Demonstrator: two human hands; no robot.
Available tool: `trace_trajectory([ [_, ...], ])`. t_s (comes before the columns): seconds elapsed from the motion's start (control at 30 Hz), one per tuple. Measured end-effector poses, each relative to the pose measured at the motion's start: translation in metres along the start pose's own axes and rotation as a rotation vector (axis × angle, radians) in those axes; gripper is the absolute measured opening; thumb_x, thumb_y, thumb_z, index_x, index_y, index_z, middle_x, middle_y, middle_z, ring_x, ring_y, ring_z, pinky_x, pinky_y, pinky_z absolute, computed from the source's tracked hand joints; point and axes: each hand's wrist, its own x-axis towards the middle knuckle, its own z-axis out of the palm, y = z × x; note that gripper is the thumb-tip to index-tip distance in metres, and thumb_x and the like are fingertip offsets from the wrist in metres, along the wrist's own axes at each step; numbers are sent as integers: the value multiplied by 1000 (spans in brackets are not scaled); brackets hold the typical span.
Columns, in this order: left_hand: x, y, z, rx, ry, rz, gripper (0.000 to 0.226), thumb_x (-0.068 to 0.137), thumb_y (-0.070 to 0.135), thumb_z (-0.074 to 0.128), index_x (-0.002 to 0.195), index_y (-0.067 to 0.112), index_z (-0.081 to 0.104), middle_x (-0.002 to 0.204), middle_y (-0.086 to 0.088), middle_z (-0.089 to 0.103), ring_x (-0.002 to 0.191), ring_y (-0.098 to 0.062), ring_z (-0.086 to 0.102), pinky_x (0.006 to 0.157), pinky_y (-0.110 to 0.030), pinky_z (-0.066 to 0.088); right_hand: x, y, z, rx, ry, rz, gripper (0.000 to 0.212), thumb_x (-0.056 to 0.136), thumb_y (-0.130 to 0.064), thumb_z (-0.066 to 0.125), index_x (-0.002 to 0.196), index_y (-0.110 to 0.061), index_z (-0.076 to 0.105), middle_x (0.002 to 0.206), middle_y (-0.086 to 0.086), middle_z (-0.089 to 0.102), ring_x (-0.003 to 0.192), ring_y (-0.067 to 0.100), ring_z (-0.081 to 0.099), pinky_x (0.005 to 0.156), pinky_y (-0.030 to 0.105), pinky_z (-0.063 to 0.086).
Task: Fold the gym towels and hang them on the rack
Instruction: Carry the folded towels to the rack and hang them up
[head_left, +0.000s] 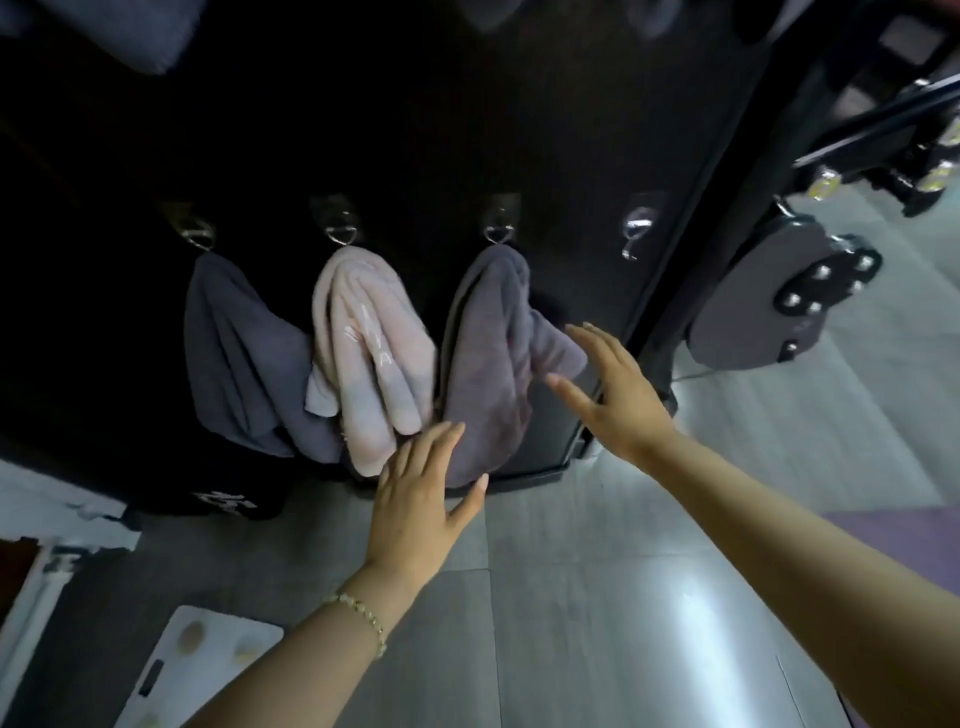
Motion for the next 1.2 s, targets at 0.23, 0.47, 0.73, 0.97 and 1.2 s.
trace_trajectory([
  [0.23,-18,74,35,169,-364,218,84,80,65,13,144,18,39,144,1,46,134,-20,40,114,-33,23,-138,79,-43,-292,-32,236,70,92,-60,40,151,-29,20,160,-5,11,148,16,5,118,34,7],
  [0.47,-55,187,100,320,-654,482,77,89,68,13,148,21,29,146,3,42,135,-16,35,112,-29,20,-331,173,-98,-297,64,680,64,95,-50,44,150,-24,22,154,-4,28,144,18,21,115,33,14],
  [0.73,-145,389,198,308,-792,863,102,67,68,-7,140,16,42,135,-5,53,125,-24,47,104,-32,31,-548,259,-156,-248,207,1012,63,94,-50,47,148,-24,27,150,-3,37,137,17,34,113,34,23],
  [0.97,-261,558,270,264,-877,1118,83,82,69,5,141,20,38,136,1,50,127,-19,43,104,-31,28,-718,309,-198,-215,308,1259,63,95,-48,47,149,-23,25,153,-2,31,139,17,31,115,36,23],
  [1.2,-347,664,335,277,-929,1375,58,98,53,29,144,19,33,140,2,46,128,-17,40,108,-30,25,-836,341,-202,-117,452,1517,61,96,-46,46,149,-25,25,158,-4,20,144,16,21,118,37,14],
])
